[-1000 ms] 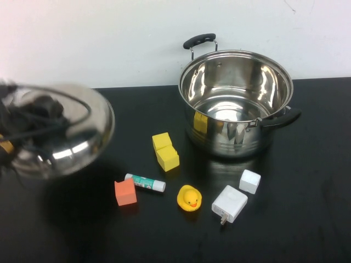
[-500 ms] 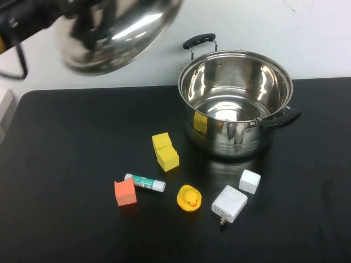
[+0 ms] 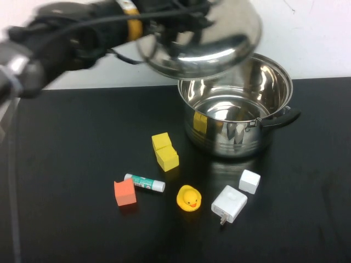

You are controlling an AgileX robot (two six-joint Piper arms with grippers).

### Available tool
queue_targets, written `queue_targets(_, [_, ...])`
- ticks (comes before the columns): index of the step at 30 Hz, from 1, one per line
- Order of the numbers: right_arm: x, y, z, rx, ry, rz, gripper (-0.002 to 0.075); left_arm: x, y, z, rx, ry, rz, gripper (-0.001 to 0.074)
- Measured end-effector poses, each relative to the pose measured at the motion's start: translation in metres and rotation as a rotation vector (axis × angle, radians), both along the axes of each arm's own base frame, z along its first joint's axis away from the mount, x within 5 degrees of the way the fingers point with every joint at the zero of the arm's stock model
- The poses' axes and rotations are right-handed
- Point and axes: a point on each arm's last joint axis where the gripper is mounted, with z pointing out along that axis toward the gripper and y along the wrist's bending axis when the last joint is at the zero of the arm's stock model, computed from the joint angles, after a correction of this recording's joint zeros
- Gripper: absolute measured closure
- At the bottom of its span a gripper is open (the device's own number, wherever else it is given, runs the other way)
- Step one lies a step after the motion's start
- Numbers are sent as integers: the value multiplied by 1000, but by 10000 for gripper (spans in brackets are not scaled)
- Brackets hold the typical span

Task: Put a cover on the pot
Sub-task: Place the pot lid on the pot

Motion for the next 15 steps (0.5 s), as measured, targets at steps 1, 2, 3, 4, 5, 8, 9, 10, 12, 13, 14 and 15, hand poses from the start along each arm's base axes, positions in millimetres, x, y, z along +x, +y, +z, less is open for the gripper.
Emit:
queue_targets(1, [0,0,0,0,0,0,728,1,-7,-2,9,-6,-9,405])
queue_targets(2, [0,0,0,0,0,0,728,3,-15,-8,31,-15,-22,405])
queue_targets(3, [0,0,0,0,0,0,728,5,-23,-14,64,-32,-37,405])
queue_targets(4, [0,0,0,0,0,0,728,6,-30,-20,100,-51,-51,405])
queue_targets(5, [0,0,0,0,0,0,728,7,-37,-27,133,-66,-63,405])
queue_targets(8, [0,0,0,0,0,0,728,12,-52,-48,168,-56,-91,405])
queue_targets(9, [0,0,0,0,0,0,728,13,-55,-55,164,-42,-95,405])
queue_targets(10, [0,0,0,0,0,0,728,15,-57,-60,158,-30,-96,405])
queue_targets(12, [0,0,0,0,0,0,728,18,-61,-71,134,-3,-97,405])
queue_targets(13, [0,0,0,0,0,0,728,20,-63,-75,128,1,-102,405])
queue_targets(14, [0,0,0,0,0,0,728,21,-64,-80,119,4,-110,405])
queue_targets(15, [0,0,0,0,0,0,728,22,-66,-84,118,1,-118,405])
